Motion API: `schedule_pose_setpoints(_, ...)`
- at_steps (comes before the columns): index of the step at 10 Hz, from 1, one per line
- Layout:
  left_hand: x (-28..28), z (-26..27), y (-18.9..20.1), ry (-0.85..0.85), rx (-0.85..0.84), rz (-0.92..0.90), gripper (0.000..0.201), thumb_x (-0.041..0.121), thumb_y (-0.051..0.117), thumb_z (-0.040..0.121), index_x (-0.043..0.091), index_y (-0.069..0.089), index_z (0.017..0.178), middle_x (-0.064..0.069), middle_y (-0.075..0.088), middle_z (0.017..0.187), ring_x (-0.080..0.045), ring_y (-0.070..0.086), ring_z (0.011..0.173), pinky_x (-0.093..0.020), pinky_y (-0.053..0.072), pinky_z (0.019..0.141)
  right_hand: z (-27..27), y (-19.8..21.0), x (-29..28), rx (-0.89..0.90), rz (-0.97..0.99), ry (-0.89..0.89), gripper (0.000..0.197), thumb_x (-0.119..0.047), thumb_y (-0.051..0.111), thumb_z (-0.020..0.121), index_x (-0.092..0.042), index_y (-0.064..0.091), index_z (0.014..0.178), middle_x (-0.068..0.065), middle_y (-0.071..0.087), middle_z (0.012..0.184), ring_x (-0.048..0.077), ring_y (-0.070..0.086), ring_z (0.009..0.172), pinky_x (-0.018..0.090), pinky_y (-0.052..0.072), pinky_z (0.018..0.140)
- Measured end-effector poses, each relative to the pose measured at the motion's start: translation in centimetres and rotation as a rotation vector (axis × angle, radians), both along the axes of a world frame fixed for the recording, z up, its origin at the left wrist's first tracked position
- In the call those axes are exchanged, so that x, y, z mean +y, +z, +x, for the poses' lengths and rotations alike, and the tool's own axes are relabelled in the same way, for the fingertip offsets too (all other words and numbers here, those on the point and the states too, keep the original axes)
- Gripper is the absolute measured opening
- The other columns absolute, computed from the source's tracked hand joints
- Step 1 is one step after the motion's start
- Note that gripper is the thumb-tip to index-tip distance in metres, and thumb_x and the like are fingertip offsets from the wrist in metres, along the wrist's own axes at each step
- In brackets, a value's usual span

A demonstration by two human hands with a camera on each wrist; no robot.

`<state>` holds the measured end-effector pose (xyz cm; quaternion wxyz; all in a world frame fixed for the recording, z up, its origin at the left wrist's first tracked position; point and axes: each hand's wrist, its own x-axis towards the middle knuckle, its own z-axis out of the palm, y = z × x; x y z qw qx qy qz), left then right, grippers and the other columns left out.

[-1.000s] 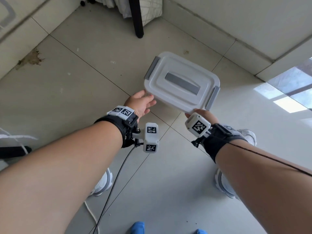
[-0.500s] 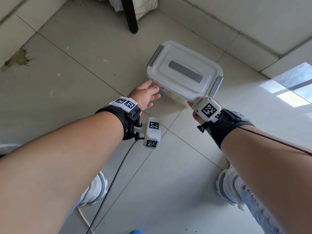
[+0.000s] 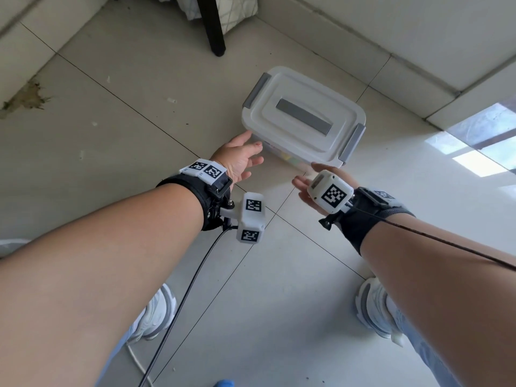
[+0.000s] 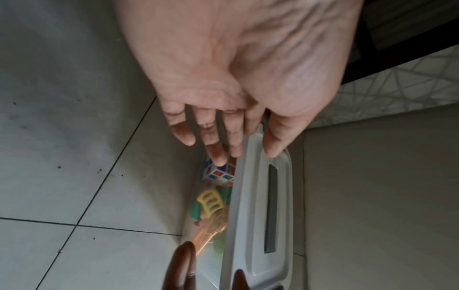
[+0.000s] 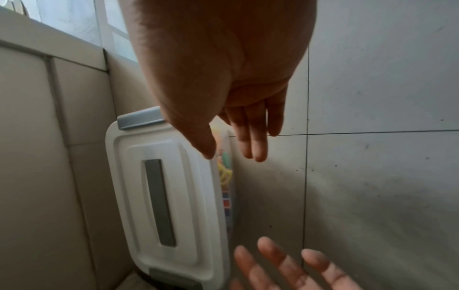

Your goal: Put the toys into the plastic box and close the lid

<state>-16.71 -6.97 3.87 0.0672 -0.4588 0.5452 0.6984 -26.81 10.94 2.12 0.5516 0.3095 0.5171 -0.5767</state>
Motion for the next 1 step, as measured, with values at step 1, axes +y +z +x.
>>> schedule_pose_setpoints(1, -0.11, 0.76, 0.72, 0.041, 0.018, -0.036, 0.056, 0.028, 0.062, 0.089, 0.032, 0.042, 0.142, 0.013, 0.062, 0.129, -0.009, 0.066, 0.096, -0.028, 0.044, 0.079, 1.54, 1.84, -0.34, -0.038, -0.036, 0.077, 0.024, -0.024, 0.049, 0.096, 0.000, 0.046, 0.094, 0.012, 0.064, 0.087, 0.024, 0.070, 0.050, 0.032, 0.055, 0.043)
